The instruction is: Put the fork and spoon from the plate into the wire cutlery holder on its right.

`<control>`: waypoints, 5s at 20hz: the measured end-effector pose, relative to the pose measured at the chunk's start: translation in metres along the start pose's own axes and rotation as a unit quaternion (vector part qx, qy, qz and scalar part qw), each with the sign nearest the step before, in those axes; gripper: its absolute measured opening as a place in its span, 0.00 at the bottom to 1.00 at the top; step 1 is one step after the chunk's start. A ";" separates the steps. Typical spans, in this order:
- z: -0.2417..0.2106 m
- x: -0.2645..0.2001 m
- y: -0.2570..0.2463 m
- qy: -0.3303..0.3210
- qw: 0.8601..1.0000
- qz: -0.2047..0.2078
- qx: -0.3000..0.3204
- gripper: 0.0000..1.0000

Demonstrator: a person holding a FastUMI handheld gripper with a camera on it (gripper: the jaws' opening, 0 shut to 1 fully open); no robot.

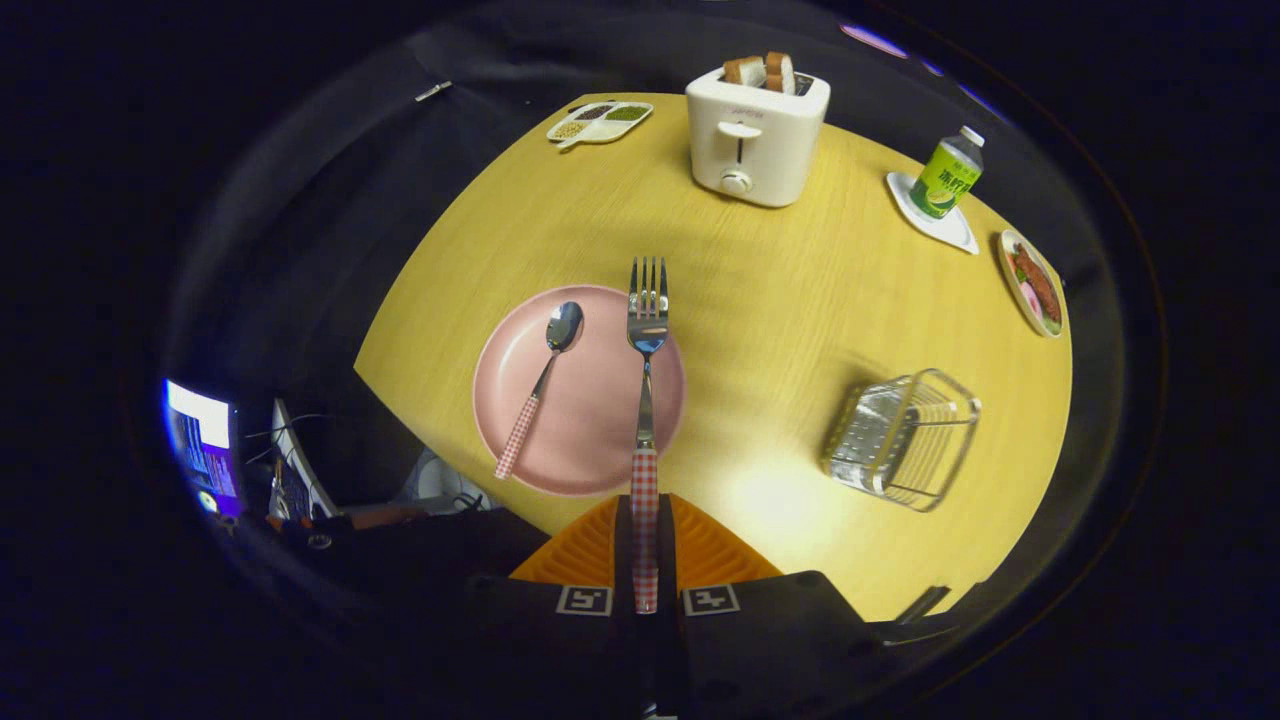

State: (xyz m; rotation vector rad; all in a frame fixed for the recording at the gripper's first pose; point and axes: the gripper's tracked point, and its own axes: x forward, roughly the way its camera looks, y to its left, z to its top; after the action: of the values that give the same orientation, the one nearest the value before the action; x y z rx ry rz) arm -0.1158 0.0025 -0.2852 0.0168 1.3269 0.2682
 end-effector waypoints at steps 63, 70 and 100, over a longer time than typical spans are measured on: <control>0.027 0.170 0.136 0.083 0.992 0.058 0.070 0.23; 0.028 0.146 0.123 0.087 0.988 0.093 0.083 0.08; -0.038 -0.017 -0.172 0.432 0.897 0.001 0.094 0.07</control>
State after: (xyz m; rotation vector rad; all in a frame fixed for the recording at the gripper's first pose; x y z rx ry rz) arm -0.1238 -0.1731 -0.3068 0.0684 2.2399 0.1432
